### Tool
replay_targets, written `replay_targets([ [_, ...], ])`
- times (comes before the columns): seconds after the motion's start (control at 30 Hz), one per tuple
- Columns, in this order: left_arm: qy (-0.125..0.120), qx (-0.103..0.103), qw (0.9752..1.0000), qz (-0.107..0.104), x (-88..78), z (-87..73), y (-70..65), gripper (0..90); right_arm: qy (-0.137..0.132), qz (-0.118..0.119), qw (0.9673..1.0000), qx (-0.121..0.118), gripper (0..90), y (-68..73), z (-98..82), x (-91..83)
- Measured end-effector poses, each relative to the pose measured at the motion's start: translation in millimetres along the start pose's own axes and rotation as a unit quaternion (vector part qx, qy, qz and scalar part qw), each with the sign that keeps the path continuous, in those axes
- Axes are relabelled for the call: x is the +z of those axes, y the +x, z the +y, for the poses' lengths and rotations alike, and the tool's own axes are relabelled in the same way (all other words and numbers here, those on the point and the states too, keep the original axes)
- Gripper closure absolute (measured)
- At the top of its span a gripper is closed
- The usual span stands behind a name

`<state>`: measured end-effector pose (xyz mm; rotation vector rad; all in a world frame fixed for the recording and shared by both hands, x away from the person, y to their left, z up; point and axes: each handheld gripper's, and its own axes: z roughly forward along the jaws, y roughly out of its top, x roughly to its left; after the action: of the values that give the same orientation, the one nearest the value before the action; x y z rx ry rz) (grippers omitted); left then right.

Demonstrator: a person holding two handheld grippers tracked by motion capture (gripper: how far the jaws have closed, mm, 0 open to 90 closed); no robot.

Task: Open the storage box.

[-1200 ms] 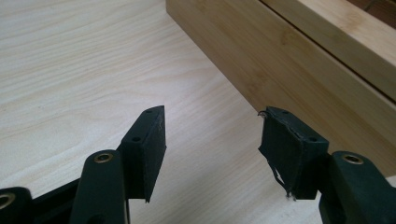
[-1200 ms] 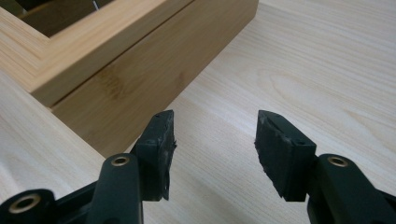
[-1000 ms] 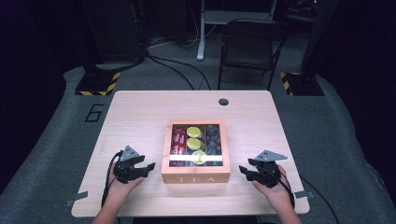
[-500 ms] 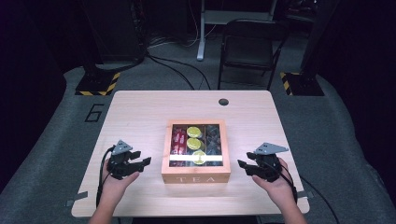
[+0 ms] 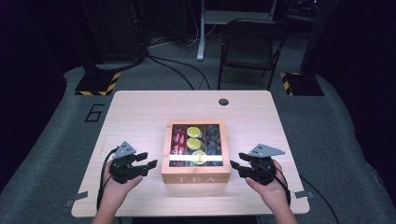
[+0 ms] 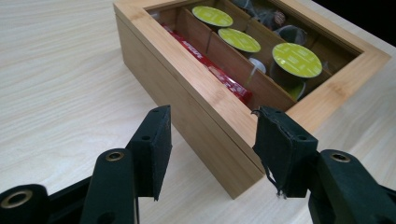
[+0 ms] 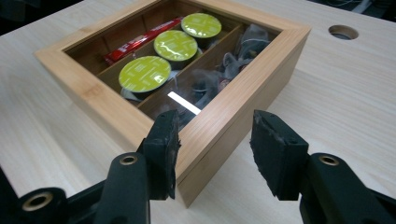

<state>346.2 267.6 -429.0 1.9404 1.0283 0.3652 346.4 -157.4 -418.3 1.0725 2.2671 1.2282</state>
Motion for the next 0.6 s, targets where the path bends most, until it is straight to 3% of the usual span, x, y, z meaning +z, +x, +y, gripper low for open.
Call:
replay_targets([
  [0.17,0.010,0.024,0.9996,-0.014,4.1,-6.2,-8.2,46.8,-0.005,-0.001,0.9999,-0.015,51.5,6.5,-5.5,-1.2],
  [0.27,0.004,0.015,0.9997,-0.017,6.3,-9.1,-11.0,45.4,-0.006,0.004,0.9998,-0.021,51.1,10.6,-6.8,0.7],
  [0.43,0.009,0.027,0.9992,-0.027,10.5,-14.3,-12.2,41.3,0.008,0.014,0.9990,-0.042,48.4,21.0,-10.9,11.7],
  [0.6,0.007,0.030,0.9991,-0.028,15.4,-18.1,-17.0,41.0,0.016,0.019,0.9989,-0.039,45.1,22.2,-15.9,19.3],
])
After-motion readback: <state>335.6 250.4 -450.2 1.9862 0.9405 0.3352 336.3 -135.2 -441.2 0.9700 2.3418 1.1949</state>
